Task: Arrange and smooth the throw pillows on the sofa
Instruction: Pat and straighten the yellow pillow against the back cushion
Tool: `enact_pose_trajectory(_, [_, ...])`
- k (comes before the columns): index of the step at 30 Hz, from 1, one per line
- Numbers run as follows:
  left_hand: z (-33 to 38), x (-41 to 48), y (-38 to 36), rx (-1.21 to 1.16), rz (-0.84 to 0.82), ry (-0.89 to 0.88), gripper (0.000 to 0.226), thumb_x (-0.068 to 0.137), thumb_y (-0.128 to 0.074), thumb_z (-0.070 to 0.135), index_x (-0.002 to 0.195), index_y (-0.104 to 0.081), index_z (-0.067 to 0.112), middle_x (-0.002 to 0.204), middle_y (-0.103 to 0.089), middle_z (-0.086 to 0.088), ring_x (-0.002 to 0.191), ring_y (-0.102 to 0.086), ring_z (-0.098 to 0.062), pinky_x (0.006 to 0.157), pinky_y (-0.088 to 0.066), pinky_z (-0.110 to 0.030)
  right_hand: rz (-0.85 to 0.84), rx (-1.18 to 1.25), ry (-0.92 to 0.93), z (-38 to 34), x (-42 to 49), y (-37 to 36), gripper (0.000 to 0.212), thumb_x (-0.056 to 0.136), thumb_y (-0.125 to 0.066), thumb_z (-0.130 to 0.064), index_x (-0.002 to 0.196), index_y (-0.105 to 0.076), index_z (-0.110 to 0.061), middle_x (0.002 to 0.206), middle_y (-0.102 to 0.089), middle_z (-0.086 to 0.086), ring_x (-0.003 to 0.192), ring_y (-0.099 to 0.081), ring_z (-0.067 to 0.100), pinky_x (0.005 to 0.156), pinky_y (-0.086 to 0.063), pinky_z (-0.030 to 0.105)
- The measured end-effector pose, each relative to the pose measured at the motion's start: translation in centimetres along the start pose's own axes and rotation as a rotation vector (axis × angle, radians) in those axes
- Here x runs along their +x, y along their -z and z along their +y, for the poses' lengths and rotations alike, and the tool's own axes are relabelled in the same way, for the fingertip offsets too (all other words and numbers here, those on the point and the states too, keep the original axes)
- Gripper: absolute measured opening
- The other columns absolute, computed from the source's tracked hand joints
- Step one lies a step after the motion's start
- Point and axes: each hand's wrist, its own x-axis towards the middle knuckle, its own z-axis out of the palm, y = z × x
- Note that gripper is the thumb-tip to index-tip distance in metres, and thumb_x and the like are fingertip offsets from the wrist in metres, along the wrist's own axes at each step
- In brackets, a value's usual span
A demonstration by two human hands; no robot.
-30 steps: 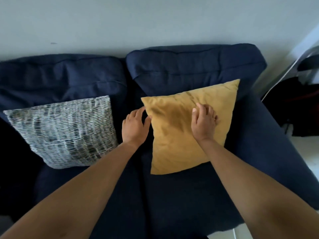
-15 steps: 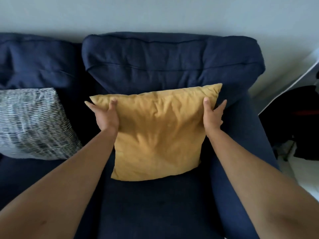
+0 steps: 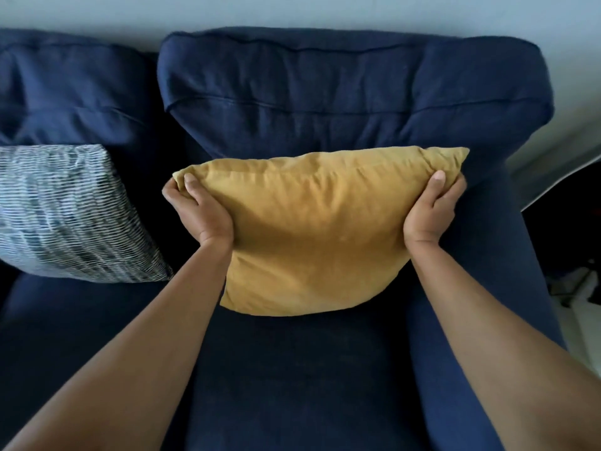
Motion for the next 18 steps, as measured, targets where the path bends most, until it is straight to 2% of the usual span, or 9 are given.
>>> enact_pose_trajectory(2, [1.0,0.0,-0.3,0.019,0.001,-0.005,0.036,0.105,-0.045,0.028,0.134,-0.048,0.007,0.102,-0.055,0.017,0.083,-0.055,0.022,0.072,-0.040,-0.003,0.029,-0.080,0.040,-0.3,0.2,-0.2,0.053,0.106,-0.033,-0.043,0.150,-0.036,-0.014,0.138,-0.055,0.001,0.121,-0.056,0.022,0.110,-0.034,0.051])
enact_pose_trajectory(3, [2.0,0.0,-0.4,0.039,0.024,-0.058,0.041,0.103,-0.048,0.028,0.138,-0.047,0.008,0.110,-0.055,0.013,0.095,-0.056,0.016,0.081,-0.040,-0.005,0.072,-0.142,0.077,-0.6,0.3,-0.2,0.054,0.105,-0.036,-0.041,0.151,-0.036,-0.013,0.143,-0.050,0.006,0.128,-0.050,0.025,0.111,-0.029,0.054])
enact_pose_trajectory(5, [3.7,-0.3,-0.5,0.176,0.106,-0.267,0.055,0.097,-0.054,0.028,0.148,-0.043,0.010,0.137,-0.050,-0.001,0.127,-0.050,-0.010,0.107,-0.036,-0.025,0.152,-0.208,0.213,-2.0,0.0,-0.1,0.055,0.104,-0.040,-0.037,0.153,-0.034,-0.012,0.149,-0.043,0.008,0.136,-0.041,0.023,0.110,-0.027,0.050])
enact_pose_trajectory(7, [4.2,-2.4,-0.7,0.279,0.036,-0.587,0.062,0.096,-0.052,0.029,0.152,-0.038,0.008,0.155,-0.040,-0.014,0.145,-0.036,-0.026,0.122,-0.021,-0.041,0.155,-0.205,0.480,-3.5,-1.1,-0.4,0.054,0.104,-0.042,-0.030,0.152,-0.036,-0.008,0.153,-0.042,0.008,0.143,-0.036,0.021,0.112,-0.028,0.046])
enact_pose_trajectory(9, [3.2,-6.5,-1.1,0.369,-0.227,-0.909,0.061,0.100,-0.045,0.029,0.154,-0.033,0.003,0.161,-0.031,-0.017,0.153,-0.023,-0.032,0.125,-0.006,-0.048,0.032,-0.198,0.737,-4.3,-3.1,-1.4,0.051,0.103,-0.041,-0.024,0.150,-0.039,-0.005,0.156,-0.040,0.010,0.147,-0.033,0.025,0.118,-0.023,0.045])
enact_pose_trajectory(10, [2.1,-8.7,-1.1,0.421,-0.369,-1.021,0.061,0.101,-0.042,0.028,0.155,-0.030,0.003,0.163,-0.027,-0.018,0.154,-0.018,-0.033,0.125,-0.004,-0.052,-0.078,-0.223,0.803,-4.4,-4.4,-2.0,0.051,0.102,-0.042,-0.022,0.150,-0.040,-0.006,0.158,-0.038,0.010,0.149,-0.030,0.026,0.120,-0.017,0.043])
enact_pose_trajectory(13, [-2.2,-11.6,-0.5,0.648,-0.660,-1.213,0.064,0.104,-0.038,0.035,0.157,-0.021,0.005,0.165,-0.021,-0.015,0.155,-0.013,-0.032,0.125,-0.006,-0.055,-0.331,-0.433,0.965,-2.9,-6.7,-3.2,0.050,0.101,-0.047,-0.018,0.150,-0.042,-0.012,0.159,-0.036,0.009,0.149,-0.028,0.025,0.119,-0.011,0.045])
enact_pose_trajectory(16, [-5.1,-8.1,-0.6,0.970,-0.718,-1.278,0.074,0.102,-0.034,0.053,0.158,-0.019,0.008,0.165,-0.020,-0.013,0.154,-0.017,-0.029,0.126,-0.002,-0.047,-0.410,-0.624,1.003,-1.1,-4.4,-3.2,0.052,0.104,-0.041,-0.026,0.154,-0.036,-0.014,0.163,-0.028,0.006,0.152,-0.021,0.023,0.121,-0.007,0.047])
enact_pose_trajectory(18, [-5.1,-5.2,-1.7,1.064,-0.684,-1.271,0.077,0.101,-0.030,0.057,0.158,-0.020,0.007,0.166,-0.021,-0.014,0.154,-0.019,-0.029,0.125,0.000,-0.046,-0.392,-0.740,0.951,-0.4,-2.0,-2.8,0.054,0.106,-0.036,-0.030,0.157,-0.029,-0.014,0.166,-0.021,0.004,0.154,-0.015,0.022,0.122,-0.003,0.048])
